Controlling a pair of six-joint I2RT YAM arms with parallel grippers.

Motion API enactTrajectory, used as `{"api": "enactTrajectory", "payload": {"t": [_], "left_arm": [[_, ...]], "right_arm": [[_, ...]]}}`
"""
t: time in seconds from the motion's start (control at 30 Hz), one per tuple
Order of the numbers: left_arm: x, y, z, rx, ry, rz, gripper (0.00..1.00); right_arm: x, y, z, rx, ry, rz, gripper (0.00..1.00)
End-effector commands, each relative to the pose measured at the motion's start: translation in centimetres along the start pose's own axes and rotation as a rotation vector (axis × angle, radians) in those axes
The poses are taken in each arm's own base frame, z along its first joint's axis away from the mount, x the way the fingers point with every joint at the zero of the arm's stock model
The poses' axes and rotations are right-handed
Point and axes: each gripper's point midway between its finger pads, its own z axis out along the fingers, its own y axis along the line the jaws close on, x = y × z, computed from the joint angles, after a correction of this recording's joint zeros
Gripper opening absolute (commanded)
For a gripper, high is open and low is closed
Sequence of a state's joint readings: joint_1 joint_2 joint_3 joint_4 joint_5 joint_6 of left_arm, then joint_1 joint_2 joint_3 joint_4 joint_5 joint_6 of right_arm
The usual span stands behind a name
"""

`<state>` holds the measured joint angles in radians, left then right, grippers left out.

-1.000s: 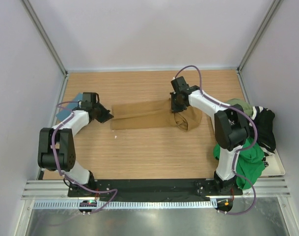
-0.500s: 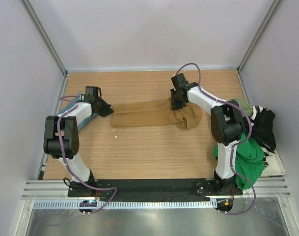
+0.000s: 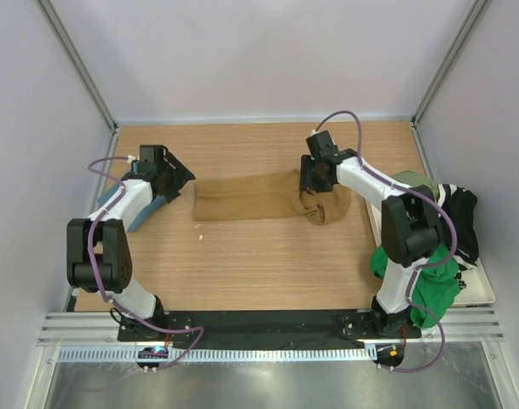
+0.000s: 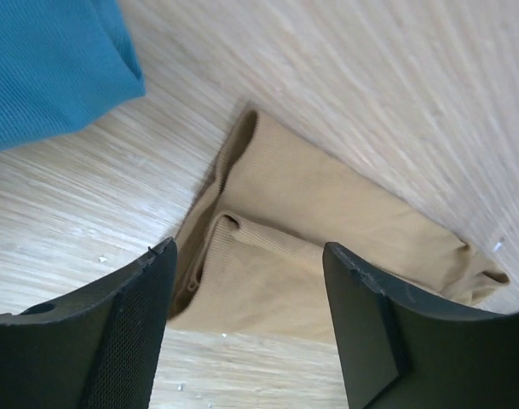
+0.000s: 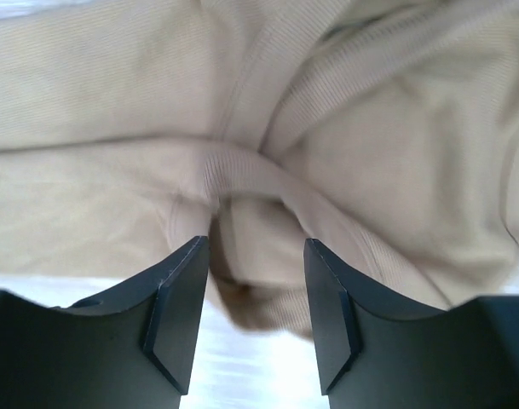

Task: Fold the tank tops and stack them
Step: Fold the tank top

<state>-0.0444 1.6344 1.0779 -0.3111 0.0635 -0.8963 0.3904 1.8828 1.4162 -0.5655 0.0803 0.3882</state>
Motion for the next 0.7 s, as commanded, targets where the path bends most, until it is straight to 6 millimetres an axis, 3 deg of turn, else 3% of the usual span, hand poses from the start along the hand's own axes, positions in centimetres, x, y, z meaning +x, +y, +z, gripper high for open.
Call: {"api": "enactTrajectory", "payload": {"t": [0.0, 0.13, 0.23, 0.33, 0.4, 0.5, 0.53, 0.67], "left_arm": [[-0.6, 0.2, -1.7, 0.008, -0.041, 0.034, 0.72], [1.3, 0.4, -1.3, 0.020, 0.012, 0.080, 0.70], [2.3, 0.8, -0.8, 0.032, 0.042, 0.110, 0.51], [2.9, 0.6, -0.1, 0.046, 0.073, 0.139, 0.42], [3.2, 0.2, 0.2, 0.059, 0.096, 0.153, 0.43], [3.9, 0.0, 0.7, 0.061, 0.115, 0.176, 0.49], [4.2, -0.1, 0.7, 0.058, 0.116, 0.185, 0.49], [4.2, 0.4, 1.7, 0.036, 0.122, 0.201, 0.43]], "right_arm": [[-2.9, 0.1, -4.3, -0.030, -0.155, 0.035, 0.55], [-1.1, -0.7, -5.1, -0.025, -0.147, 0.036, 0.55], [-0.3, -1.2, -5.8, -0.030, -0.155, 0.039, 0.55], [0.6, -1.6, -6.5, -0.047, -0.162, 0.067, 0.54], [1.8, -1.8, -6.4, -0.061, -0.154, 0.098, 0.54], [2.1, -2.5, -7.4, -0.073, -0.194, 0.149, 0.55], [3.2, -2.9, -7.0, -0.068, -0.181, 0.154, 0.55], [3.8, -3.4, -7.9, -0.080, -0.197, 0.172, 0.55]]}}
